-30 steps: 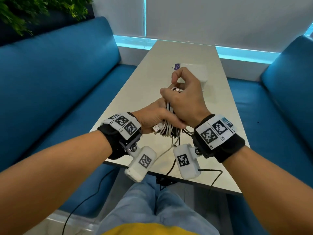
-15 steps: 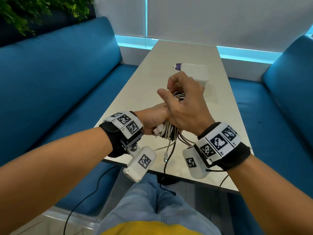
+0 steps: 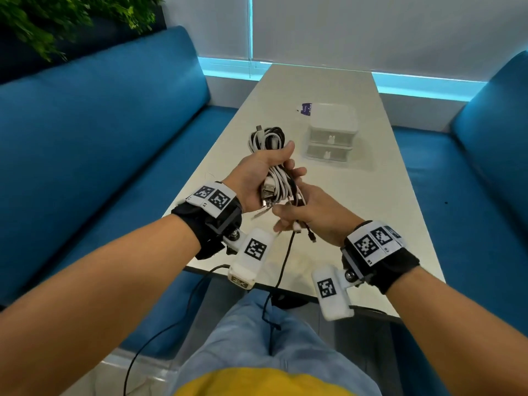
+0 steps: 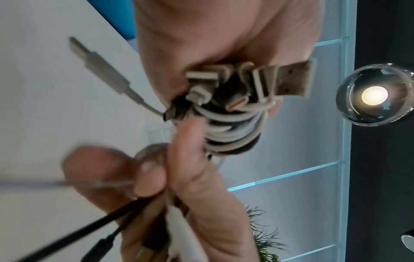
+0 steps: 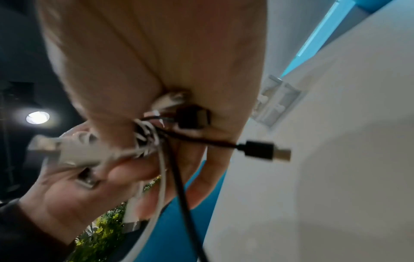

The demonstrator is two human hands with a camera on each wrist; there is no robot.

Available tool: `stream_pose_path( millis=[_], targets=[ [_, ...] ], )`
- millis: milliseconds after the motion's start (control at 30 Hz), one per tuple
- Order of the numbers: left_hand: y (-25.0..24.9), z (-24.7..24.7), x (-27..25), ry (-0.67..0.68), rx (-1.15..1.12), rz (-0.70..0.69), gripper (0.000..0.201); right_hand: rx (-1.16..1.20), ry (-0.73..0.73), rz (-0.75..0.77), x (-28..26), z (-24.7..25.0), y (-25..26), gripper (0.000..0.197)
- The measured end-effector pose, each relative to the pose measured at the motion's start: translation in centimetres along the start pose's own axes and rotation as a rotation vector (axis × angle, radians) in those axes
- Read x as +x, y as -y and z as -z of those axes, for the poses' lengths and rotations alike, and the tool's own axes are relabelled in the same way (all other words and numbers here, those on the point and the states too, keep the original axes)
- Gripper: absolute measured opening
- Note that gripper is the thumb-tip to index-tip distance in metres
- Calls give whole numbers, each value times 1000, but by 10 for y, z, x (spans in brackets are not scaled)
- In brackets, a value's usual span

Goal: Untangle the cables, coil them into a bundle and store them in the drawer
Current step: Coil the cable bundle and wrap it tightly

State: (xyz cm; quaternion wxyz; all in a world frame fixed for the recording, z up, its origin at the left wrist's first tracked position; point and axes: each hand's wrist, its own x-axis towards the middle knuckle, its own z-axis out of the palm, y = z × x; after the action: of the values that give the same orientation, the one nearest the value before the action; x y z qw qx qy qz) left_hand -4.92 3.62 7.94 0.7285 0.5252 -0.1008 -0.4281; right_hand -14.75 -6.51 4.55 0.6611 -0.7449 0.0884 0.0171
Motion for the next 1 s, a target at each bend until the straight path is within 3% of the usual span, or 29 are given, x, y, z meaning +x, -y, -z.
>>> stream_pose_path(
  millis=[67,267,367,433,500,700,733,767,867,933,1000],
  targets=[
    [3,4,2,-64,-38,-26,23,22,-19,-71,-2,-5,-2,7],
    [8,11,10,-265,6,-98,26,-250,-23,-198,-7,-8,9,12],
    [2,12,12,-453,90,-126,70,-469,-35,-200,-11,0,21,11],
    [-3,15,13,-522,129,-124,78,-645,-73,-108,-13,5,27,23],
    [-6,18,12,-529,151,-101,75,-739,-73,-36,-14,8,34,29],
    [-11,21,10,-450,55,-39,73,-602,-34,-7,-14,12,46,17],
    [-14,21,9,-446,38,-39,71,-572,-34,-33,-13,13,46,23],
    [-16,22,10,-436,31,-38,73,-575,-48,-70,-13,15,46,43],
    [-18,25,16,-445,46,-42,81,-871,-238,-18,-8,18,41,102],
    [-16,22,19,-449,55,-26,77,-1064,-303,87,-3,8,34,112],
    [-14,12,15,-425,38,-12,60,-1196,-244,83,7,-3,22,97]
  ],
)
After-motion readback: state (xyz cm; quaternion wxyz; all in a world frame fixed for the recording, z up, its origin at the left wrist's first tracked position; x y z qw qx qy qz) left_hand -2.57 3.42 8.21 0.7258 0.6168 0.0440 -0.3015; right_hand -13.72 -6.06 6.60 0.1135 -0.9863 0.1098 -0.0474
